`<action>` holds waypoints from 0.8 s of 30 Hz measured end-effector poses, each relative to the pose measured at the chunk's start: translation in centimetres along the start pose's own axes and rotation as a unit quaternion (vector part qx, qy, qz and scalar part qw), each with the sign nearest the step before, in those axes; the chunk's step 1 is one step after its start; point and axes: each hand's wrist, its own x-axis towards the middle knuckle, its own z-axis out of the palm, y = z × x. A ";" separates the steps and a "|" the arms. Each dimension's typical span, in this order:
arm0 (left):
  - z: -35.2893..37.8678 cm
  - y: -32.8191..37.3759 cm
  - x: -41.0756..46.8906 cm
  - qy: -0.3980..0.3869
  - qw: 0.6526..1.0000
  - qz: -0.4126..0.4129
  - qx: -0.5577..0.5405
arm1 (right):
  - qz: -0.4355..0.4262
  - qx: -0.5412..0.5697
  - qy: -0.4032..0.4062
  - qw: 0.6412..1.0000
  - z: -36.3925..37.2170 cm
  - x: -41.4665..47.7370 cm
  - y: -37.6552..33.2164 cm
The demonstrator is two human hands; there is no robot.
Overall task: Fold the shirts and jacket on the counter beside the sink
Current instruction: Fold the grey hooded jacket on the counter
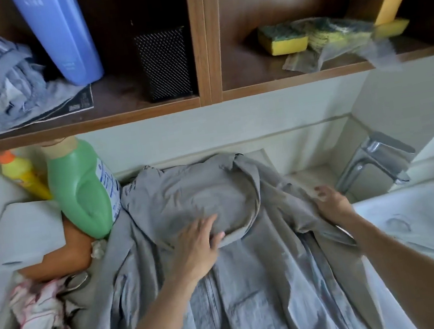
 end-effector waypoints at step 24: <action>-11.1 18.9 -3.0 -0.038 0.679 -0.175 -0.712 | -0.310 0.157 -0.198 0.916 -11.5 -16.6 -14.5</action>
